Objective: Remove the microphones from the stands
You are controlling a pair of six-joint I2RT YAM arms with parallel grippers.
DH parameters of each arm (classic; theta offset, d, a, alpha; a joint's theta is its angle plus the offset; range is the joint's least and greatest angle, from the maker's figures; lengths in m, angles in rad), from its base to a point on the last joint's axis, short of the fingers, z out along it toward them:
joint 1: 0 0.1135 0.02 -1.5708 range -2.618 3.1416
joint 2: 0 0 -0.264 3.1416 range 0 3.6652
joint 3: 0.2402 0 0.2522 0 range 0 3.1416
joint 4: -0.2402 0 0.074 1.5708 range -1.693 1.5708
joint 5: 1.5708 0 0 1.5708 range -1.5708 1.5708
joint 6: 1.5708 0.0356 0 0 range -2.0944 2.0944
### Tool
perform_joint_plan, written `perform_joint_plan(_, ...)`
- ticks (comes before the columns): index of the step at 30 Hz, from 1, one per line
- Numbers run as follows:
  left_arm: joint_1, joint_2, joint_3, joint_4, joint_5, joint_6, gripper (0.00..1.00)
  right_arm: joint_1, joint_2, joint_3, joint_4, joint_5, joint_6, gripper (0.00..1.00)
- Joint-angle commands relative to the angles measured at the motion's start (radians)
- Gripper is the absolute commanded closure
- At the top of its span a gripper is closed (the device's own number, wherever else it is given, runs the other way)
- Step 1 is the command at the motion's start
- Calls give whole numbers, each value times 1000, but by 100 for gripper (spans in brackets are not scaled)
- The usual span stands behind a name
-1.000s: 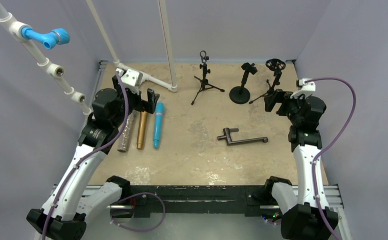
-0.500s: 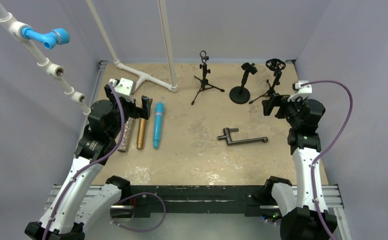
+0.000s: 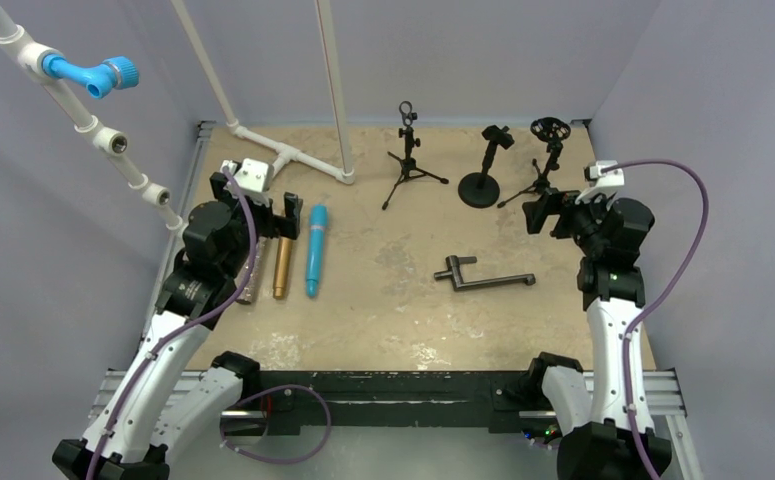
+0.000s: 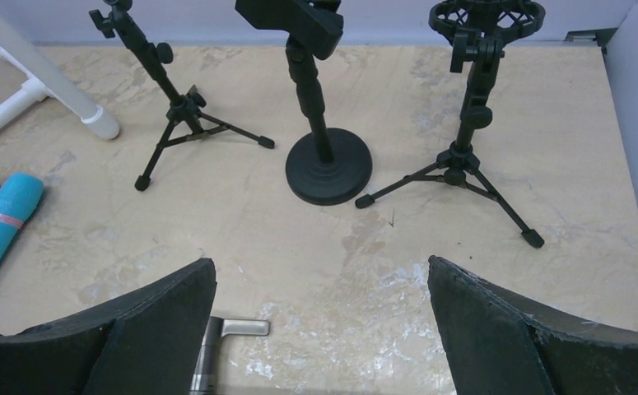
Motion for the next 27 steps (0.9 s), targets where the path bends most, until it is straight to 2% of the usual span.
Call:
perform_joint_plan(1, 5, 4, 10, 51, -27, 4, 0, -6, -18, 90, -58, -19, -41, 2)
perform_joint_plan(8, 5, 42, 33, 51, -22, 14, 0, -6, -16, 109, -82, -9, -47, 2)
perform_joint_plan(16, 5, 100, 54, 87, 9, 58, 0, -7, -20, 58, -66, -22, -95, 2)
perform_joint_plan(27, 5, 109, 38, 148, 31, 26, 0, -19, -19, 37, -59, -91, -117, 2)
